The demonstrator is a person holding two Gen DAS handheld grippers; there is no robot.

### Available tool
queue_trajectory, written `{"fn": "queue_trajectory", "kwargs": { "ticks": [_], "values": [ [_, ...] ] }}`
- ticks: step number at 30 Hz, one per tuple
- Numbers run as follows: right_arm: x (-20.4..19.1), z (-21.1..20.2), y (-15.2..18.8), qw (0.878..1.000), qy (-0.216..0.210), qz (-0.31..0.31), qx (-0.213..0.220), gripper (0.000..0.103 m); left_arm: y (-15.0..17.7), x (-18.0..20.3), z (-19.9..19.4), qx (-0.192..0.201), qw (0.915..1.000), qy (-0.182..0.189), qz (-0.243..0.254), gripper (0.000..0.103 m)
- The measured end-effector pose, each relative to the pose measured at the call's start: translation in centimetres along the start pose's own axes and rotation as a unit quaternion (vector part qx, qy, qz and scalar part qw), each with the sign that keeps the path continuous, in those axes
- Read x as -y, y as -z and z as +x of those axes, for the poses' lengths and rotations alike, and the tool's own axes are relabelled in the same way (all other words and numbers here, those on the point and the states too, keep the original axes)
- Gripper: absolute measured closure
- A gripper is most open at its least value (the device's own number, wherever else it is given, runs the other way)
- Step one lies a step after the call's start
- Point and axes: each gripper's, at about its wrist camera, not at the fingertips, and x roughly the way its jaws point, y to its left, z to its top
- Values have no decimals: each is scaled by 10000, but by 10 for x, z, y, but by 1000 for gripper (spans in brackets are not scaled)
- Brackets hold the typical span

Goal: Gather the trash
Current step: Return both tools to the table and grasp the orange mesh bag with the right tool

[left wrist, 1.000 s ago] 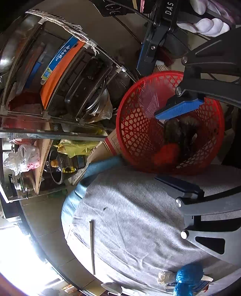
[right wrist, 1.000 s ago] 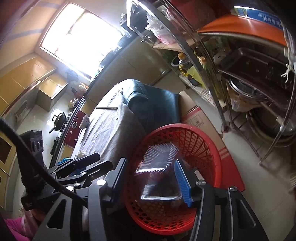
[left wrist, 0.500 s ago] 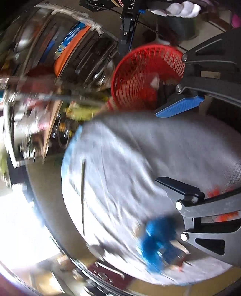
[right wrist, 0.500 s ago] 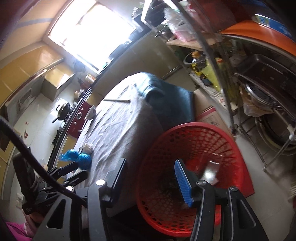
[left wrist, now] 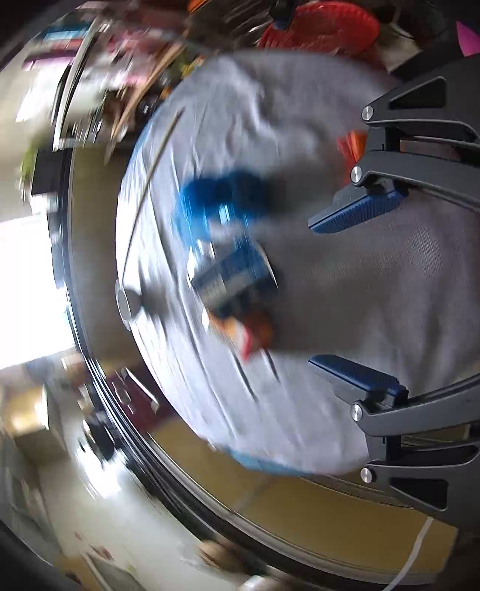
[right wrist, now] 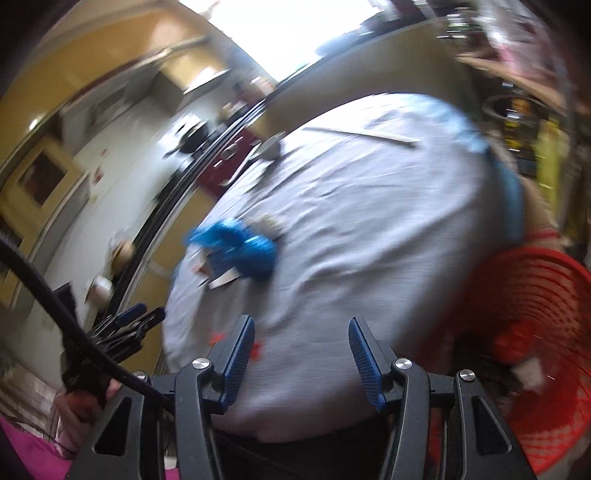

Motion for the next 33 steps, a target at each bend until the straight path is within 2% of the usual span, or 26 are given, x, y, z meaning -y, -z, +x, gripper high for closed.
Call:
{"fn": "queue_trajectory", "kwargs": {
  "ticks": [5,9,16,21,23,25,26,27,31,33],
  "values": [
    [-59,47,5,9951,-452,-659,-587,46,20,-42,11,-215,9983,-217,-493,34],
    [-91,84,15,9869,-514,-1154,-1007,46,30,-60,11,-251,9967,-262,-719,34],
    [-111,139,28,9725,-330,-1679,-1583,46,37,-75,13,-271,9950,-229,-936,34],
    [-113,175,38,9595,113,-2075,-1902,46,35,-81,20,-378,9924,-23,-1168,34],
    [-119,179,46,9530,222,-2436,-1788,46,31,-82,24,-426,9910,108,-1263,34],
    [-124,181,53,9452,398,-2738,-1734,54,23,-82,31,-504,9885,278,-1395,34],
    [-124,182,54,9431,457,-2818,-1706,63,19,-82,35,-540,9873,353,-1449,34],
    [-124,183,54,9432,453,-2830,-1681,63,14,-80,40,-575,9859,449,-1506,33],
    [-111,178,46,9524,514,-2592,-1521,67,-12,-67,64,-667,9832,640,-1576,33],
    [-98,174,37,9611,515,-2308,-1429,67,-25,-60,79,-736,9819,723,-1587,33]
  ]
}}
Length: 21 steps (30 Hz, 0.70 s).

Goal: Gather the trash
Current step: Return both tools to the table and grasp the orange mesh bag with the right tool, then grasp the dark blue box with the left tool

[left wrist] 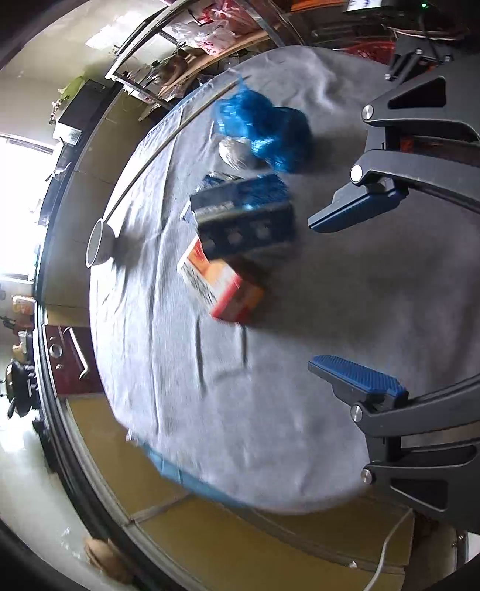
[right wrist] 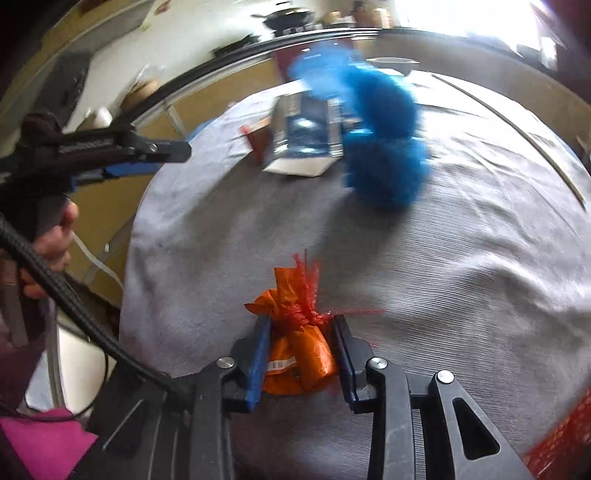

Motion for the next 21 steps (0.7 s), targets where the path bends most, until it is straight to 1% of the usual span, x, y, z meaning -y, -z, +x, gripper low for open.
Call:
{"fn": "queue_trajectory", "kwargs": {
  "ticks": [2,3,7,9,13,16,17,18,19,21],
  "values": [
    [18,-2,-2,9995,-17,300,39,67,-11,11,16,-63,9999,124,-17,33],
    [27,-3,-1,9989,-71,457,48,69,-17,16,24,-96,9998,168,-24,33],
    [49,-5,1,9948,-448,906,108,69,-34,32,54,-232,9987,446,-80,33],
    [54,-8,3,9940,-529,944,137,69,-41,35,66,-279,9975,618,-217,33],
    [60,-12,4,9940,-592,909,149,69,-46,30,82,-358,9917,1030,-674,33],
    [62,-13,4,9923,-709,998,167,69,-46,32,88,-362,9899,1155,-744,34],
    [62,-11,4,9917,-748,1037,171,69,-45,33,89,-335,9892,1212,-753,38],
    [63,-11,3,9912,-774,1056,177,69,-44,35,89,-293,9887,1263,-755,46],
    [64,-12,3,9912,-782,1055,182,69,-44,37,88,-253,9881,1318,-748,52],
    [62,-10,3,9913,-775,1044,199,69,-44,42,84,-159,9871,1427,-708,58]
  ]
}}
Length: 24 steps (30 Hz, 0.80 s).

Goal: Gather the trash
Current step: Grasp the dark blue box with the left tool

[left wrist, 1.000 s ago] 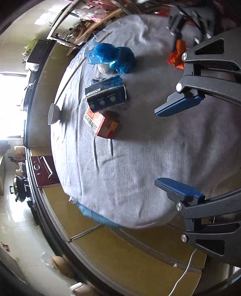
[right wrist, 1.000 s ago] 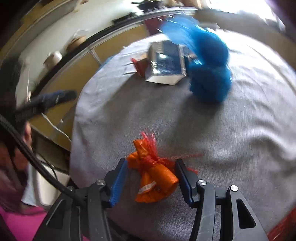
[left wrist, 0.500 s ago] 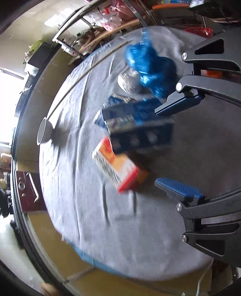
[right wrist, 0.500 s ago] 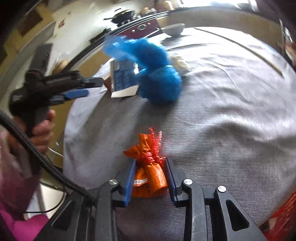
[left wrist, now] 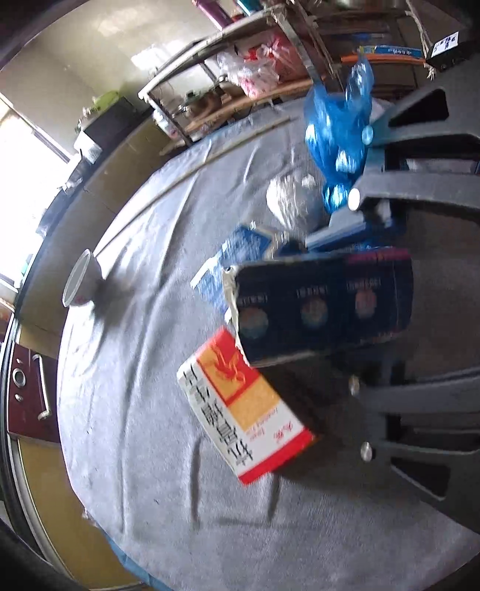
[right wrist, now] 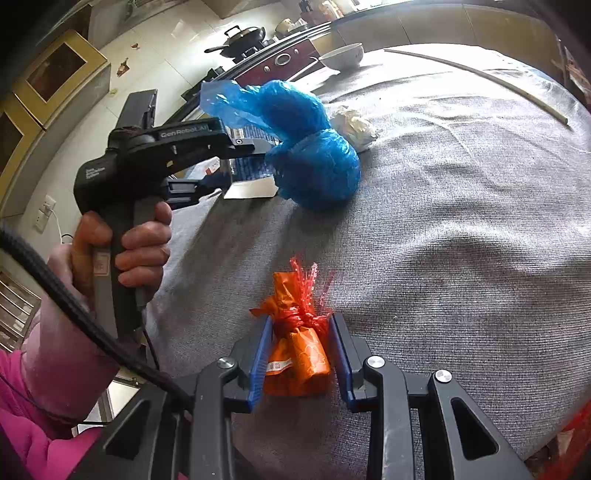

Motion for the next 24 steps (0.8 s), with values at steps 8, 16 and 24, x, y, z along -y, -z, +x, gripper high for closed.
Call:
{"fn": "queue_trajectory", "kwargs": {
  "ticks": [8,16,24],
  "values": [
    [-5,-9,6,9999,125,3,75,69,13,1,-32,201,9987,-404,230,60],
    [-24,-41,14,9983,-75,-131,565,69,53,-3,-99,593,9923,-800,729,60],
    [-34,-47,22,9981,262,-249,504,69,94,5,-126,637,9857,-986,1210,59]
  ]
}}
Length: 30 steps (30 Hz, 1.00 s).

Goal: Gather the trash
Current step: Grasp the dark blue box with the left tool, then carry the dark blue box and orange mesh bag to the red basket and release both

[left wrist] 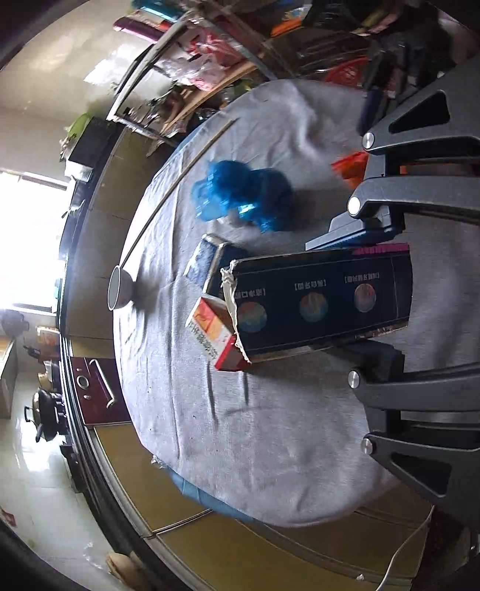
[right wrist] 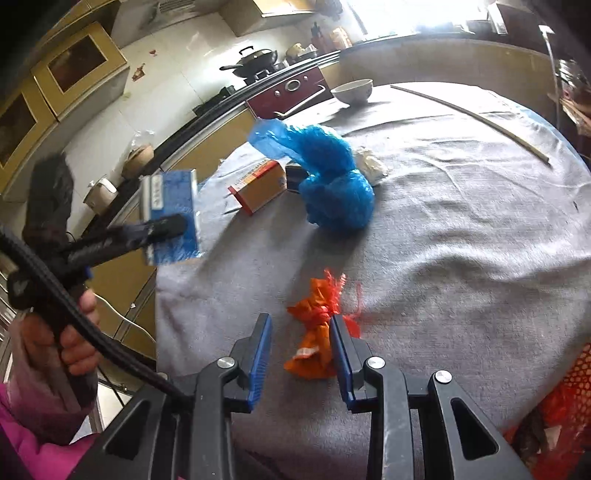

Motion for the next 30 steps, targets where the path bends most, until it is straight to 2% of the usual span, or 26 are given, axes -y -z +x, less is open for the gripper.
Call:
{"fn": "queue_trajectory", "kwargs": {
  "ticks": [1,5,7,12,14,15,16,18,20,26,30],
  "values": [
    [3,1,0,10000,9,68,-68,63,2,2,1,-34,10000,-3,43,59],
    [12,-1,-1,9995,156,240,-142,56,13,2,0,-154,9998,57,74,59],
    [14,1,-4,9994,141,284,-163,44,17,1,0,-210,9997,87,56,59],
    [4,23,-8,9985,295,15,-463,43,22,5,-1,-253,9996,63,108,59],
    [-4,37,-5,9962,582,-213,-615,43,23,6,0,-262,9995,62,137,59],
    [-7,42,-2,9949,706,-328,-641,50,23,7,1,-271,9995,51,156,59],
    [-12,44,1,9931,895,-483,-583,64,24,8,1,-285,9994,43,169,59],
    [-21,46,4,9872,1211,-854,-594,69,25,9,3,-334,9993,41,183,59],
    [-21,42,5,9860,1335,-840,-543,72,25,12,5,-374,9991,35,196,59],
    [16,-2,5,9954,960,-16,-78,72,25,34,3,-378,9980,139,481,59],
    [36,-34,6,9962,686,439,308,72,25,51,4,-424,9967,225,650,59]
  ]
}}
